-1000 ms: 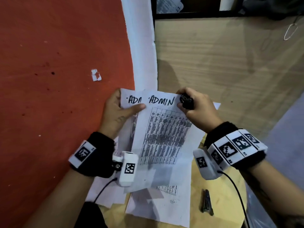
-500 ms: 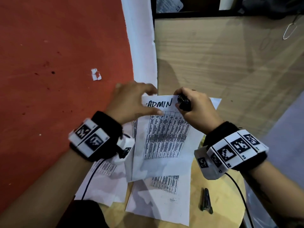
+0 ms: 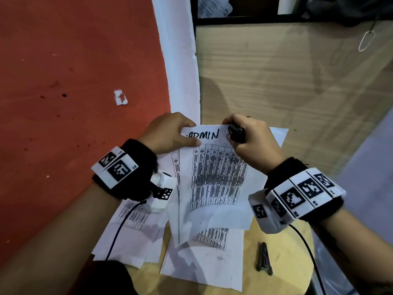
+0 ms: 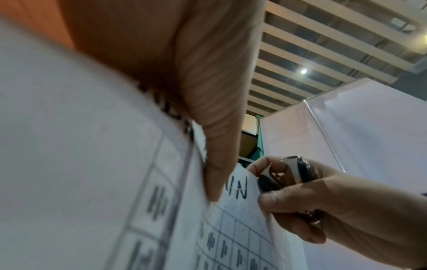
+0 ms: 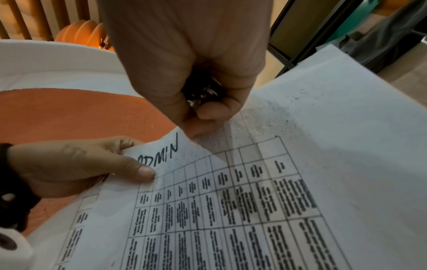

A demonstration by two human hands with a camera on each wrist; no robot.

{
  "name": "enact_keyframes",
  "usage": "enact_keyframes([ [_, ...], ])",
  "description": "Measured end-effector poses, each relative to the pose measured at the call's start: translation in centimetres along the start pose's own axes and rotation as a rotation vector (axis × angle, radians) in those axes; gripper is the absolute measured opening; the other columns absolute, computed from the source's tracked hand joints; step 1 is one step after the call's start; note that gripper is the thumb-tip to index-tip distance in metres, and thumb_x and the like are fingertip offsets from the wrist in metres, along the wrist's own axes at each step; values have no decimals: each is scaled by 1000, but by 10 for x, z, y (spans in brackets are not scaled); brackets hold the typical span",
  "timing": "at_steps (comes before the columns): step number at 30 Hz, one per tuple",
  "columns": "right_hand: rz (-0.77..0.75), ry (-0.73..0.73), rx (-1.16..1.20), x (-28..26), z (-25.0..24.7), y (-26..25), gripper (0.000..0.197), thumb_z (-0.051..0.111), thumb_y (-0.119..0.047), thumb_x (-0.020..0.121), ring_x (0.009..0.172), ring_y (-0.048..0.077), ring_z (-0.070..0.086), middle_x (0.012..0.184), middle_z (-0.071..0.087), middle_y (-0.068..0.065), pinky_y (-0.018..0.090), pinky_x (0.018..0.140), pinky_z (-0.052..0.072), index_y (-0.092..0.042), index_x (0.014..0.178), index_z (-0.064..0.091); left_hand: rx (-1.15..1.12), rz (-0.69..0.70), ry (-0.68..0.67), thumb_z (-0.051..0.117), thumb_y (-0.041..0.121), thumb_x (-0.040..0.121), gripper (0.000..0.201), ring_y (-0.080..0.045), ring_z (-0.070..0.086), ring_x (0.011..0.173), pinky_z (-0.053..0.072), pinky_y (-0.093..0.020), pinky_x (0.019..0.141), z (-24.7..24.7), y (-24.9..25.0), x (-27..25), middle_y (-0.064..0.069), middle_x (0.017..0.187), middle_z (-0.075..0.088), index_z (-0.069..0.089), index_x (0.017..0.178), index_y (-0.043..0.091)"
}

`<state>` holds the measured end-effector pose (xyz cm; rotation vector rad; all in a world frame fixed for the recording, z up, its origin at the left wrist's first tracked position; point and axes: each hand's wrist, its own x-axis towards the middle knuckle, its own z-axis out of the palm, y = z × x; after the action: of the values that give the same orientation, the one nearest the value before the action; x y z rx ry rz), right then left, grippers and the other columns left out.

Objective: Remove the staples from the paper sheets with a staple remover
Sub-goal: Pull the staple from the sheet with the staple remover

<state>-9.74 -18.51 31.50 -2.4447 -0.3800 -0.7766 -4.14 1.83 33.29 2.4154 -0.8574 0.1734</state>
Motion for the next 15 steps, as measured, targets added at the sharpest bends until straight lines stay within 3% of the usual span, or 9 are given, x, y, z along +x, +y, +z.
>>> enact_keyframes([
  [2, 2, -2, 30, 1, -1, 0, 29, 61, 1, 78, 89, 25, 58, 93, 65, 7, 31, 75, 44, -15, 101, 63, -26, -7, 27, 66, 49, 63, 17, -26, 67, 68, 52, -37, 66, 1, 1, -1, -5, 74, 73, 67, 67, 32],
  [5, 7, -6, 68, 2, -4, -1, 25, 65, -2, 79, 86, 24, 58, 89, 63, 6, 30, 74, 44, -14, 100, 63, -58, 9, 65, 65, 51, 59, 21, -27, 66, 65, 51, -36, 61, 3, 0, -1, -3, 71, 72, 67, 65, 30],
  [7, 10, 2, 80, 2, -5, -2, 21, 71, -12, 79, 82, 23, 57, 83, 59, 1, 32, 73, 45, -14, 98, 63, -73, 34, 79, 61, 57, 56, 33, -28, 65, 64, 50, -36, 59, 4, 0, 0, -4, 69, 72, 68, 69, 28],
  [9, 4, 31, 62, 2, -4, -3, 21, 75, -23, 77, 76, 21, 56, 76, 56, -5, 35, 70, 48, -18, 92, 61, -71, 50, 73, 64, 55, 59, 27, -28, 64, 63, 48, -34, 58, 4, 1, 0, -4, 67, 71, 67, 67, 29],
  [12, 4, 95, 23, 2, -1, -6, 28, 76, -36, 73, 69, 21, 52, 66, 49, -12, 40, 64, 48, -21, 86, 56, -56, 89, 40, 67, 50, 65, 15, -20, 64, 65, 49, -34, 64, 2, 5, 2, 1, 71, 71, 65, 68, 35],
  [15, 4, 135, -10, 1, 2, -10, 32, 76, -38, 71, 68, 24, 54, 64, 49, -12, 41, 63, 48, -19, 86, 56, -122, 140, 9, 66, 57, 69, 31, -12, 66, 74, 52, -38, 72, 4, 9, 5, 10, 77, 71, 72, 84, 30],
])
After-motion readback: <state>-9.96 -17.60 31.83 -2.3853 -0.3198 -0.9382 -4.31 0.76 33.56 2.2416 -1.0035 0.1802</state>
